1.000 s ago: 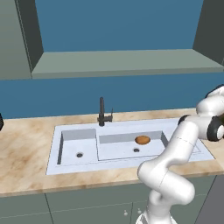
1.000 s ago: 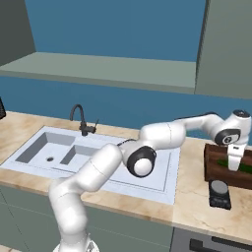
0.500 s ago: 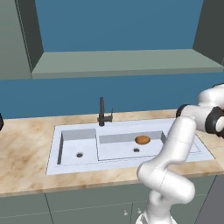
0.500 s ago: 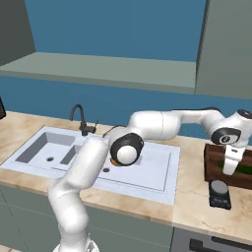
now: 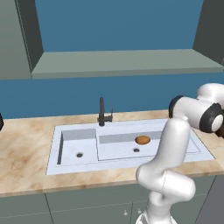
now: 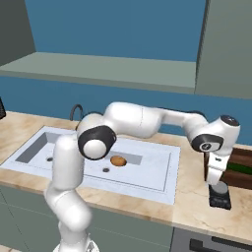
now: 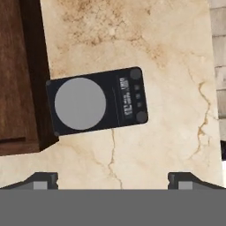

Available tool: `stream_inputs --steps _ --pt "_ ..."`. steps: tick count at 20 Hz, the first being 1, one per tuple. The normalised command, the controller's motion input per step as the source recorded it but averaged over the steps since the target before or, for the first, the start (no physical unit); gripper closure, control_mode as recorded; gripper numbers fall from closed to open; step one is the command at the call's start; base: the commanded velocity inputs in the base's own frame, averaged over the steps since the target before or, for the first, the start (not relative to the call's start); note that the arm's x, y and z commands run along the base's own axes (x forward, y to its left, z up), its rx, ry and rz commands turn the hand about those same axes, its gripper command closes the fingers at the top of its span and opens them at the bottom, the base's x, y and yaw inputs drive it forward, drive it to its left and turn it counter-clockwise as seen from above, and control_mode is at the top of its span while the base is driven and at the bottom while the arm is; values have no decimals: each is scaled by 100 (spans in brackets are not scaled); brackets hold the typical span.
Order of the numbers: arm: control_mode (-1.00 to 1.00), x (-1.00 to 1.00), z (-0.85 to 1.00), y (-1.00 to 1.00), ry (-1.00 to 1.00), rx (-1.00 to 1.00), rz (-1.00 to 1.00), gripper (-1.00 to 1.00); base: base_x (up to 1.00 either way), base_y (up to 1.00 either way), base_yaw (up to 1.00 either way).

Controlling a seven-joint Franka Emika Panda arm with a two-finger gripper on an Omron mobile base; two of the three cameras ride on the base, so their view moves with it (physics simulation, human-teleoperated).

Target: Pick up all produce items and place them in the sink. Turn on the sink faucet to wash them. Then turn the sink off and put them in the tray.

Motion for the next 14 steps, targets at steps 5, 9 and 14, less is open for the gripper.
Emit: stream_inputs --steps 5,9,14 --pt "-100 -33 9 96 0 -8 9 -100 0 0 0" --pt "-100 -18 7 100 0 -10 13 -100 0 0 0" --pt "-100 -8 2 100 0 -11 16 -100 0 0 0"
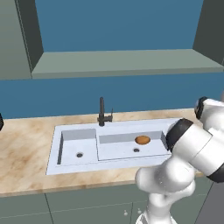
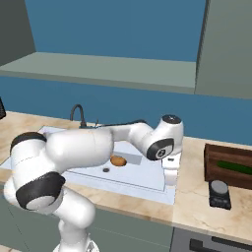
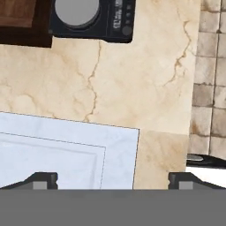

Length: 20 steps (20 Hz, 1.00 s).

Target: Pick up all produce items and place them in the sink. Turn on the sink faucet to wash them. Then turn the sink off and put them in the tray.

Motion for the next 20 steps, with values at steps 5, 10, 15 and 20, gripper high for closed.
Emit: stream_inputs --steps 5,10,15,20 --pt "-100 -1 0 100 1 -10 18 -100 0 0 0" --pt "-100 0 0 100 2 -8 20 -100 0 0 0" --pt "-100 1 0 100 2 -4 21 -100 0 0 0" --pt "-100 27 0 96 6 -1 28 -100 0 0 0"
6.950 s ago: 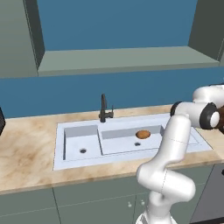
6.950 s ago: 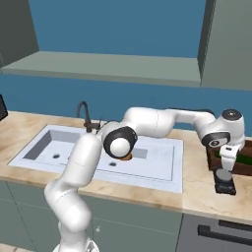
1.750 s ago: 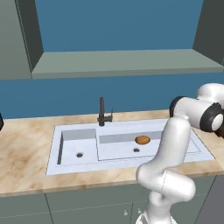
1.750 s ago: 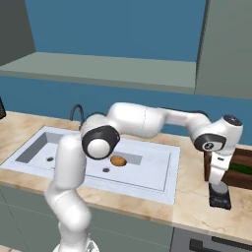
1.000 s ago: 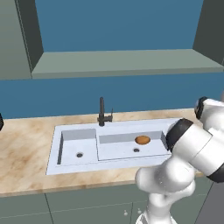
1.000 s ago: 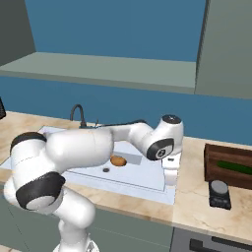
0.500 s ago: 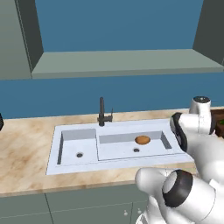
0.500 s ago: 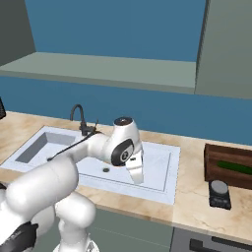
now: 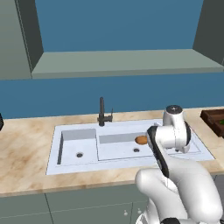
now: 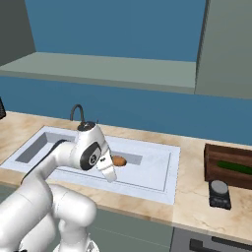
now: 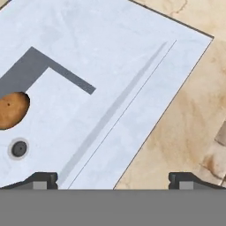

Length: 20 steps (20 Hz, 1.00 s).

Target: Pick up all produce items and place them in the sink. Turn on the sink faucet to wash them. Then turn the sink off and put them in the tray.

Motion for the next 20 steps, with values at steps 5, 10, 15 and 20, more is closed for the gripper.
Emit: stream_inputs --steps 5,10,15,20 --pt "-100 24 -1 44 2 0 30 -100 0 0 0" --pt "-100 14 -4 0 0 0 7 -100 0 0 0" --pt "-100 41 -7 0 0 1 13 -100 0 0 0" --pt "-100 43 -17 5 0 0 12 -100 0 0 0"
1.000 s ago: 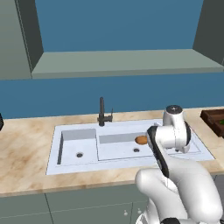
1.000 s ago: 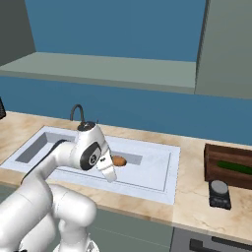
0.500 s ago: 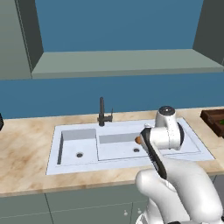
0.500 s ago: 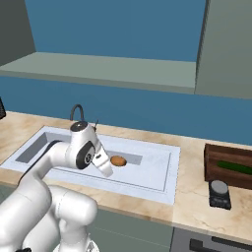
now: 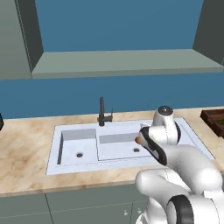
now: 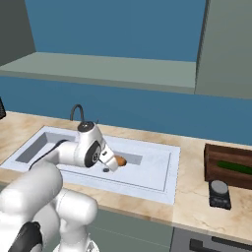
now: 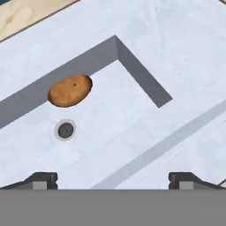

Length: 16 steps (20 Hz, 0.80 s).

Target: Pick up all produce items and place them in the sink. Turn on the sink faucet to wash them. Then turn the sink off and put them in the tray.

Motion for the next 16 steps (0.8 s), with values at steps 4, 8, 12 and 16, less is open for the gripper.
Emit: stream_inputs --steps 4,8,12,16 --pt "-100 37 -25 8 0 0 11 -100 0 0 0" --pt "-100 32 -23 7 0 0 9 -100 0 0 0" --pt "-100 27 -17 0 0 0 6 -100 0 0 0" --pt "-100 21 -12 0 0 0 3 -100 0 0 0"
